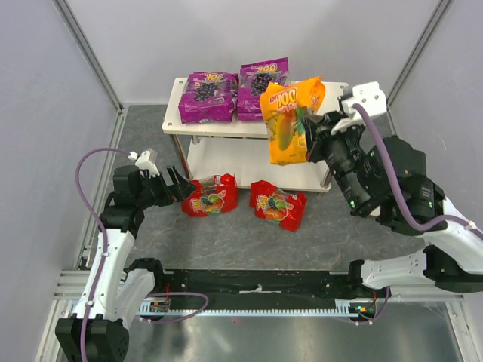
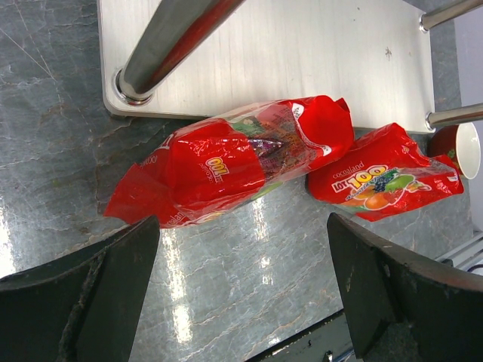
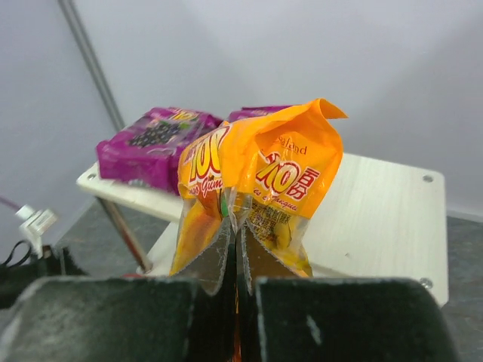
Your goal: Place and organize the candy bags onto the shelf
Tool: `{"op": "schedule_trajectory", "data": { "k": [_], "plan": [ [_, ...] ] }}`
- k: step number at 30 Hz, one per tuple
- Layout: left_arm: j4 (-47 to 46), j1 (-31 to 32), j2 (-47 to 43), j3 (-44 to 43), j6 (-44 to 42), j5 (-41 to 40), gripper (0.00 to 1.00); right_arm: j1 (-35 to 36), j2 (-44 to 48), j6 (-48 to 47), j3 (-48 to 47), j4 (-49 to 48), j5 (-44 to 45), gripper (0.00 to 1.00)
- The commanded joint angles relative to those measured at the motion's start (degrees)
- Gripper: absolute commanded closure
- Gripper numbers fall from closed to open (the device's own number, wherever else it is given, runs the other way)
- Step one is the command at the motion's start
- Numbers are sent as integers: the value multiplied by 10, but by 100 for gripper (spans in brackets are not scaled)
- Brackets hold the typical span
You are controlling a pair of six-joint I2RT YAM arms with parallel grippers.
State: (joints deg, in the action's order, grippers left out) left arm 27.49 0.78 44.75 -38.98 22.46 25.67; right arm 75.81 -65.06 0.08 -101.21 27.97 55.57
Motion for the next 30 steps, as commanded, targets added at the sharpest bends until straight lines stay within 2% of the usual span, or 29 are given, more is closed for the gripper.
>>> {"op": "schedule_trajectory", "data": {
  "k": [1, 8, 14, 16, 19, 23, 30],
  "plan": [
    [-17, 1, -2, 1, 2, 8, 1, -68, -32, -72, -99, -46, -21, 100],
    [-17, 1, 0, 1, 2, 7, 1, -139, -82, -110, -189, -45, -52, 100],
    [-16, 1, 1, 1, 2, 7, 1, -214, -104, -97, -183, -42, -90, 100],
    [-17, 1, 2, 0, 1, 8, 1, -267, -111, -78, -170, -39, -115, 100],
    [-17, 1, 2, 1, 1, 7, 1, -369, -120, -26, -153, -27, -194, 100],
    [-17, 1, 0, 1, 1, 6, 1, -509, -132, 52, -132, -27, -358, 100],
    [-17, 1, 3, 1, 1, 6, 1, -581, -134, 101, -123, -39, -491, 100]
  ]
}}
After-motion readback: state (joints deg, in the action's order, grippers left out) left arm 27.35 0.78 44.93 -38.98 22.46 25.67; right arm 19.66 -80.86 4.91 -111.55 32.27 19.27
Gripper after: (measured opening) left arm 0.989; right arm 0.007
